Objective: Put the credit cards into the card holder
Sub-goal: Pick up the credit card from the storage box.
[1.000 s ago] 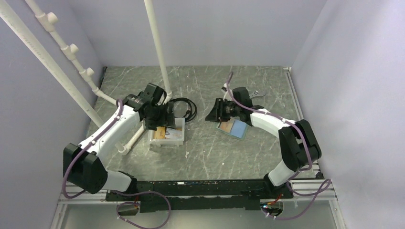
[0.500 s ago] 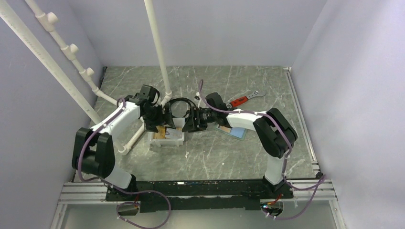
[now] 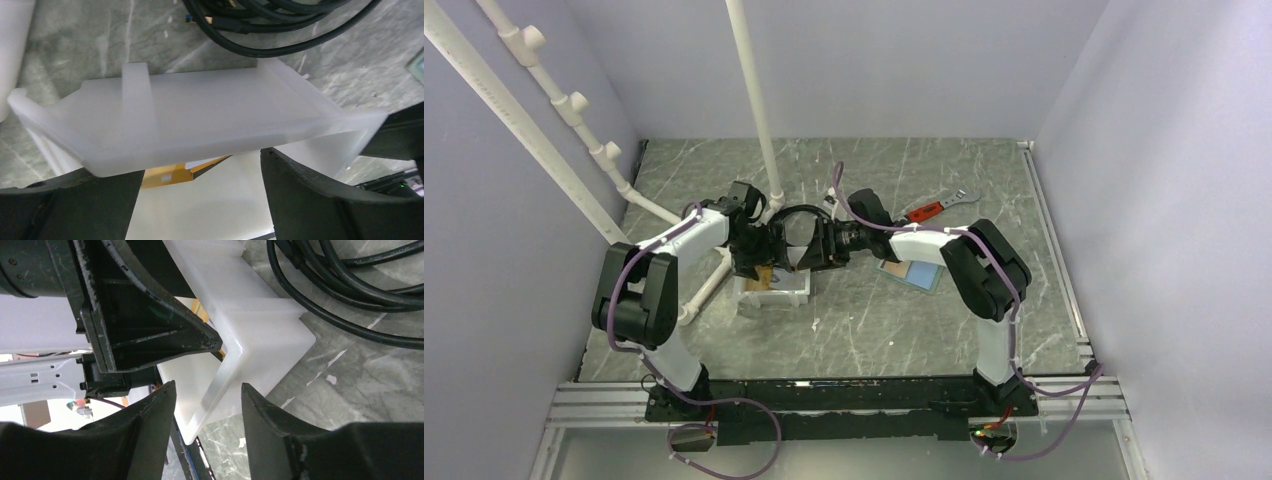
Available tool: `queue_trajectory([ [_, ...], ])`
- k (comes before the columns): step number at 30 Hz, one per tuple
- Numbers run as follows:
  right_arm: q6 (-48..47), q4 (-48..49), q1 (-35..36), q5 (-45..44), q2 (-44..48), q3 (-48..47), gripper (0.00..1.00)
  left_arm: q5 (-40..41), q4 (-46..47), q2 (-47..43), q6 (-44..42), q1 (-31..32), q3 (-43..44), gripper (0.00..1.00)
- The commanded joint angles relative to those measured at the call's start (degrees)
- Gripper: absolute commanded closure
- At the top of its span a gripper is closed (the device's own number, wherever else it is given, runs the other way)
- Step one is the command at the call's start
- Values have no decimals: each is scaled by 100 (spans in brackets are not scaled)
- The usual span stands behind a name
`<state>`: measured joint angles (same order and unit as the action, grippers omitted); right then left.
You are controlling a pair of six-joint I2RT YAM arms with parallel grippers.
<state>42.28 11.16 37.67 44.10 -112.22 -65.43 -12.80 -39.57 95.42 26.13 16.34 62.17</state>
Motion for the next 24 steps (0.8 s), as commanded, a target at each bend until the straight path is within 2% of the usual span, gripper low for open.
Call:
queue_trajectory([
  [1, 113, 207, 69, 128, -151, -330, 51, -525, 641, 96, 74, 54, -191, 13],
  [5, 218, 269, 100, 223, -298, -358, 66, -1104, 951, -66, 335, 54, -288, 21],
  [7, 316, 355, 100, 277, -360, -340, 76, -1219, 1033, -135, 446, 54, -302, 29],
  [11, 401, 441, 109, 336, -459, -343, 86, -1329, 1043, -201, 501, 54, -228, 41],
  [15, 408, 462, 109, 337, -476, -348, 89, -1461, 1085, -149, 509, 54, -204, 51],
  [19, 417, 457, 108, 340, -483, -348, 91, -1629, 1245, -98, 614, 54, -247, 66],
  [24, 439, 469, 109, 347, -508, -364, 92, -1522, 1153, -214, 630, 54, -203, 80],
])
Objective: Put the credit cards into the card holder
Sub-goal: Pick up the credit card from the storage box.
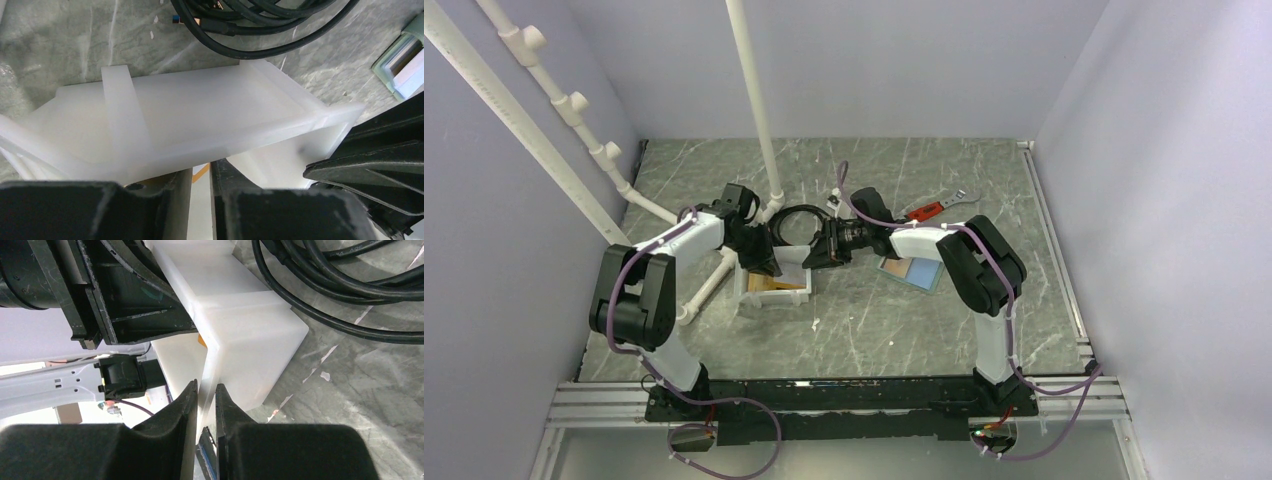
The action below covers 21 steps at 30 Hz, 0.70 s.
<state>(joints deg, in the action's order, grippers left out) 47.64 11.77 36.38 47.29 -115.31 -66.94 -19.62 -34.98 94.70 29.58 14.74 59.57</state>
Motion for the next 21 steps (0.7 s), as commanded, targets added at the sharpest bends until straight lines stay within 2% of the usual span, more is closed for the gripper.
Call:
queue_trajectory([
  [1, -96, 398, 235, 31, -214, -227, 92, -814, 667, -175, 288, 213, 63, 83],
  [11, -96, 379, 238, 27, -206, -195, 93, -852, 545, -288, 484, 213, 112, 93],
  [14, -105, 366, 238, 10, -190, -173, 94, -824, 400, -218, 496, 213, 171, 100],
  [21, -213, 244, 238, -60, -98, -127, 94, -648, -91, -391, 503, 213, 299, 100],
])
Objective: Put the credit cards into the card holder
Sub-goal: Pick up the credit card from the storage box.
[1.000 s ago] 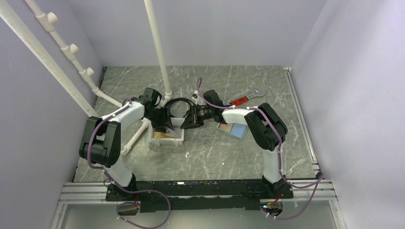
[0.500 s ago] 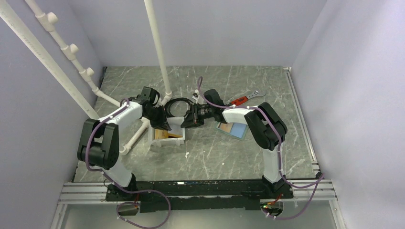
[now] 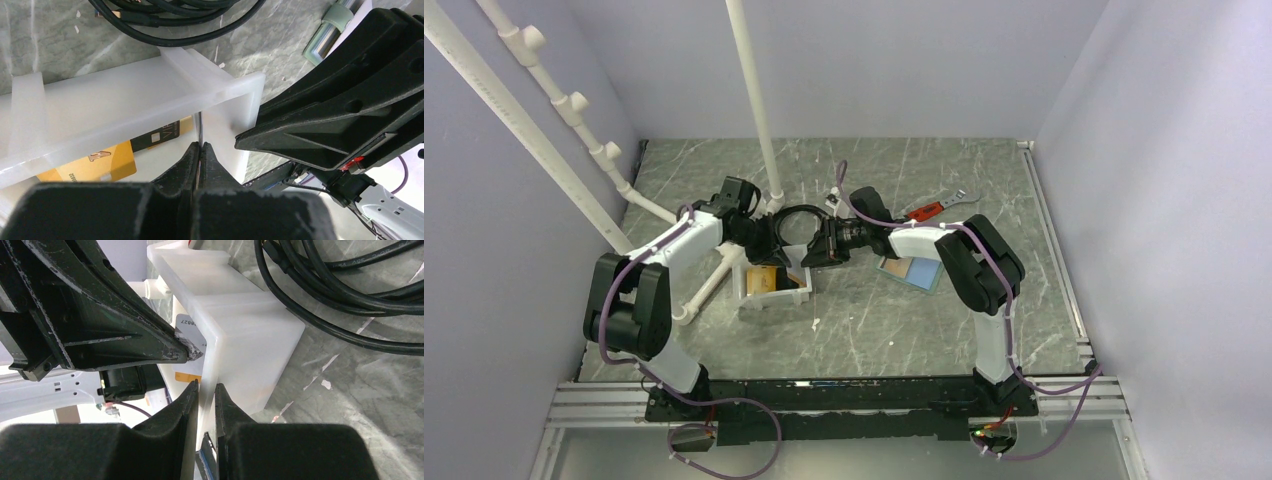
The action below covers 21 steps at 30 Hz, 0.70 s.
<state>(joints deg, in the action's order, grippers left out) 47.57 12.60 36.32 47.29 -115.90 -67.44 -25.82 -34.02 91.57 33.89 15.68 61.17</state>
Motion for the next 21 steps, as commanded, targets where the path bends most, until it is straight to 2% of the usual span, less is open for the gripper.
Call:
queue_trajectory([
  [1, -243, 113, 244, -78, -24, -91, 94, 33, -276, -130, 43, 119, 175, 100],
  [6, -757, -490, 206, -326, 140, -274, 89, 262, -925, -474, -349, 75, 477, 100],
  [11, -1333, -1052, 174, -572, 313, -519, 76, 8, -1298, -833, -981, -103, 629, 100],
  [16, -1884, -1695, 163, -994, 542, -801, 67, 97, -1728, -1234, -1472, -348, 770, 100],
  [21, -1795, -1884, 153, -1181, 744, -938, 61, -393, -1902, -1603, -1659, -732, 814, 100],
])
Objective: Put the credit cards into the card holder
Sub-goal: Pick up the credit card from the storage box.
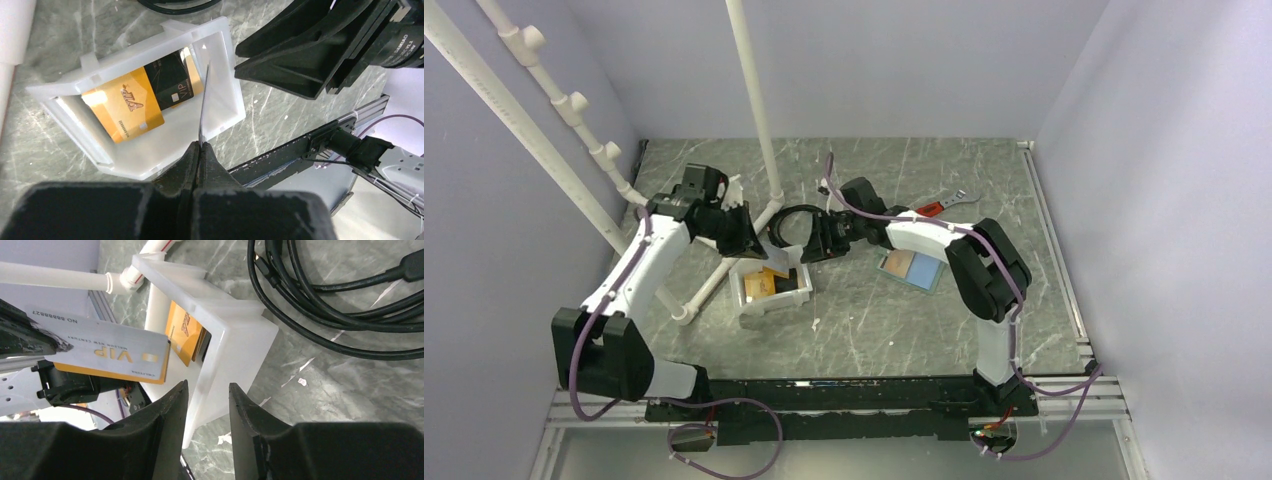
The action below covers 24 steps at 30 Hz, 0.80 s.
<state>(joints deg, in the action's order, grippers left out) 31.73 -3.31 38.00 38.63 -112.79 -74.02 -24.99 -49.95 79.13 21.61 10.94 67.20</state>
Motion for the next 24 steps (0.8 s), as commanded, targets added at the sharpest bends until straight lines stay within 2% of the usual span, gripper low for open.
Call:
queue_trajectory([
  [1, -113, -201, -20, -230, 472, -242, 60, -580, -365, -411, -481, -319, 229, 100],
  [3, 192, 158, -16, 5, 558, -82, 57, -745, -416, -527, -556, -450, 229, 100],
  [6, 1125, 1247, -21, 710, 633, 316, 53, -1074, -348, -714, -537, -689, 169, 100],
  [11, 3577, 4306, 6, 1201, 610, 1281, 49, -1696, -127, -1003, -412, -1072, -20, 100],
  [13, 4226, 5289, 6, 1219, 481, 1494, 49, -1835, -88, -1066, -392, -1250, -67, 100],
  [19, 5341, 6787, 30, 1219, 162, 1864, 52, -2045, -23, -1093, -345, -1401, -138, 100],
  [24, 5267, 6622, 139, 1239, 160, 1760, 54, -2218, 95, -1119, -250, -1401, -243, 100],
])
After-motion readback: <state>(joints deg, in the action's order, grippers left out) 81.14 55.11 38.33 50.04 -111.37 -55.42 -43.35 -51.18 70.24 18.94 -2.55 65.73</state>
